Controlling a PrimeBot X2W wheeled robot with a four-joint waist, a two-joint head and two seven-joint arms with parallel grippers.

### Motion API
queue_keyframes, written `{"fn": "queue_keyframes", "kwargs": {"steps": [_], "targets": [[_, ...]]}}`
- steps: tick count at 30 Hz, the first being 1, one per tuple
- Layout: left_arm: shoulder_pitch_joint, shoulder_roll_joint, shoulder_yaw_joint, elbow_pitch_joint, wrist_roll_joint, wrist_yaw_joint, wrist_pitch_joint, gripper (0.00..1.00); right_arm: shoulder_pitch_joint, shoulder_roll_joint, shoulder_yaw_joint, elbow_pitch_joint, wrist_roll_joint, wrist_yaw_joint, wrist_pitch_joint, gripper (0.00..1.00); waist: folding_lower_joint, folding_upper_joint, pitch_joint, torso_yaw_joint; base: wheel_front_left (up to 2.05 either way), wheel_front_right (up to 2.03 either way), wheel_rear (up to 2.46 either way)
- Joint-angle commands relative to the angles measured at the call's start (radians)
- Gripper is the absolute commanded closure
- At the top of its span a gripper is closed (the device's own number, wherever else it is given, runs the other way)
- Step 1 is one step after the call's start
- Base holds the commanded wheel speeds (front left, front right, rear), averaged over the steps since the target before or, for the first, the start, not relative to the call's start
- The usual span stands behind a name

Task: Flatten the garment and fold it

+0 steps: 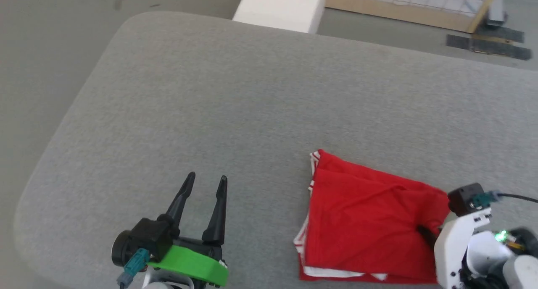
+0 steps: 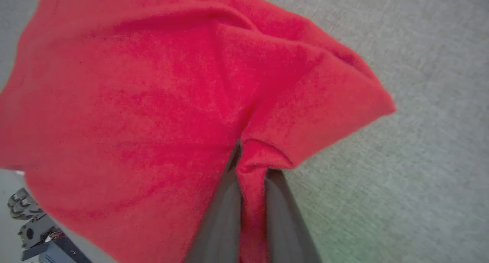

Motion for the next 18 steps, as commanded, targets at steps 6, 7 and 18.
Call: {"fn": "queue_keyframes", "kwargs": {"steps": [6,7,18], "targets": [[-0.037,-0.004,-0.032,0.012,-0.004,-0.005,-0.004,0.0,-0.107,-0.202,0.099,-0.05,-0.12,-0.002,0.024,1.0,0.0,0.0,0.025,-0.191,0.0,0.0,0.0],[-0.046,-0.004,-0.04,0.014,-0.002,-0.006,-0.004,0.0,-0.128,-0.246,0.12,-0.06,-0.127,-0.002,0.033,1.0,0.0,0.0,0.038,-0.218,0.0,0.0,0.0],[-0.227,-0.004,-0.122,0.041,0.024,-0.007,-0.004,0.0,-0.312,-0.618,0.201,0.051,-0.103,-0.002,-0.037,1.0,0.0,0.0,0.229,-0.383,0.0,0.0,0.0]]}}
